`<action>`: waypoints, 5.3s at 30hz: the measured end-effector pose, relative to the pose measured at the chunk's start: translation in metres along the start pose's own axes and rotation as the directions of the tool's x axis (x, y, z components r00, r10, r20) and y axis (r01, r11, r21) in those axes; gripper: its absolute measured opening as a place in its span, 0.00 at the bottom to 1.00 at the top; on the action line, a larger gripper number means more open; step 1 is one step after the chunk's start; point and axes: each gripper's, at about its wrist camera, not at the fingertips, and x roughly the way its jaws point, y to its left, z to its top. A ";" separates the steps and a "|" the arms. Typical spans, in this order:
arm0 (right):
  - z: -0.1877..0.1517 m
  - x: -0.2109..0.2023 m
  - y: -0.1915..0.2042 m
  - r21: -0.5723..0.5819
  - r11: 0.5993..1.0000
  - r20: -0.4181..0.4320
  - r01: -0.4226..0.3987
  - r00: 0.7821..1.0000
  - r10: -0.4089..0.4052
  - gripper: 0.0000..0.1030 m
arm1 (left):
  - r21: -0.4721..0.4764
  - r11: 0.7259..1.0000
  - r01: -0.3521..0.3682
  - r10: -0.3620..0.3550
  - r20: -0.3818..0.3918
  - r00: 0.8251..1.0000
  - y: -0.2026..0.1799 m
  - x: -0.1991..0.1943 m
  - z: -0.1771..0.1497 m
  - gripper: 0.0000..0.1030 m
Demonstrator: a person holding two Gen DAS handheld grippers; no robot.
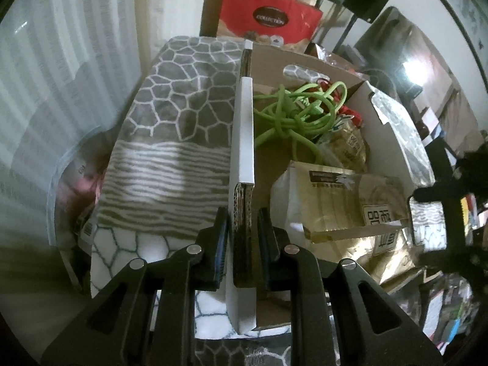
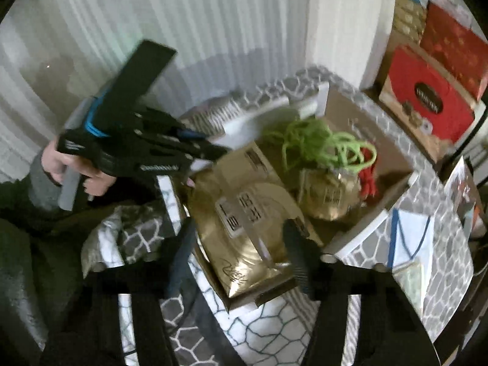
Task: Organize objects
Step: 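Lift the gold bag into the box and release it with the right tool, then move the right tool over the clear plastic phone case, then grasp the clear plastic phone case with the right tool, then carry the clear case into the box and release it with the right tool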
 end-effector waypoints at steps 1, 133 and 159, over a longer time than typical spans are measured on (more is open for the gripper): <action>-0.002 0.006 0.000 0.002 1.000 -0.019 0.006 1.000 -0.006 0.32 | 0.000 1.000 -0.003 0.003 0.000 1.000 0.000 0.001 0.000 0.16; -0.026 -0.045 -0.130 0.390 0.879 -0.057 0.273 0.960 -0.272 0.77 | -0.032 0.999 -0.023 0.023 -0.017 1.000 0.002 0.023 0.001 0.11; 0.059 0.096 -0.059 0.044 0.978 -0.194 0.206 0.962 -0.194 0.77 | -0.034 0.999 -0.021 0.021 -0.017 1.000 0.003 0.023 0.001 0.11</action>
